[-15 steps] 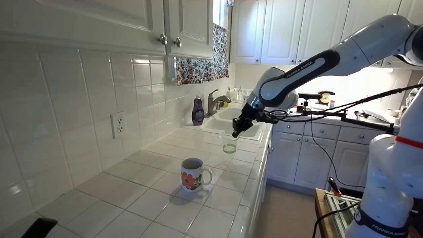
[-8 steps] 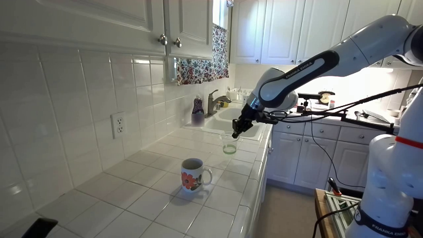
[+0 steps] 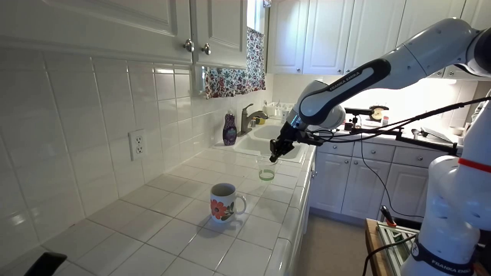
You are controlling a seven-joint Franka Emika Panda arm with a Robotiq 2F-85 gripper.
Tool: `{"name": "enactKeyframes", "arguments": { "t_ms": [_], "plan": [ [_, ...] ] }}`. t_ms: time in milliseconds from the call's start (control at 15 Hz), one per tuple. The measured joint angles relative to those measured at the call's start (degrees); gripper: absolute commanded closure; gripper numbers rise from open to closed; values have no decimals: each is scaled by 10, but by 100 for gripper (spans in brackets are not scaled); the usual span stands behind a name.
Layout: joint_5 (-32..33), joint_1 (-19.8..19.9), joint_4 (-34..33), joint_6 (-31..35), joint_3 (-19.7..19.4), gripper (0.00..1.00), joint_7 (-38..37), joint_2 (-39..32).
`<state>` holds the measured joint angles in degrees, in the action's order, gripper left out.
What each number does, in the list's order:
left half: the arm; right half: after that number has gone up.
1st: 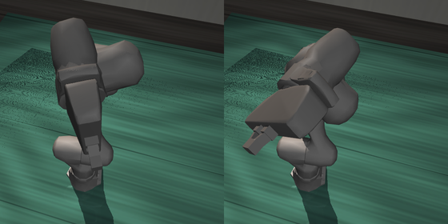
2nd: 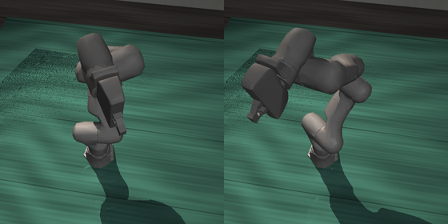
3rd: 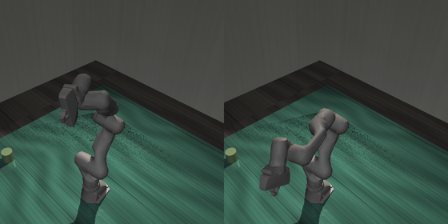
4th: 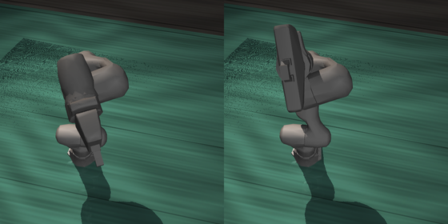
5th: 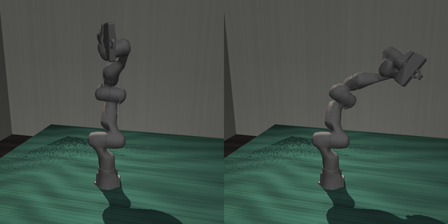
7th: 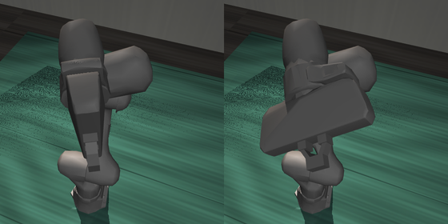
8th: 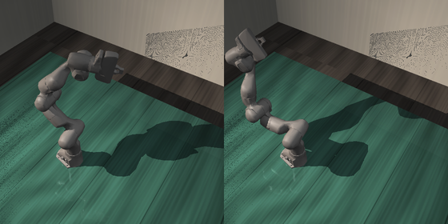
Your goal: Pour out the content from the right cup to the left cup
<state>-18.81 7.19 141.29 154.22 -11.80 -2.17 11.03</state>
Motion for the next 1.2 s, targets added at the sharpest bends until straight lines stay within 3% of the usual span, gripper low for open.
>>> {"name": "enactKeyframes", "arguments": {
  "t_ms": [333, 400, 467, 1067, 1200],
  "plan": [
    [-11, 0, 0, -3, -7, 98, 5, -10],
    [-11, 0, 0, -4, -9, 69, 5, -13],
    [-11, 1, 0, -5, -9, 68, 5, -14],
    [-11, 5, 0, -10, -8, 4, 5, -17],
    [-5, 5, 0, -9, -5, 0, 1, -10]
  ]
}}
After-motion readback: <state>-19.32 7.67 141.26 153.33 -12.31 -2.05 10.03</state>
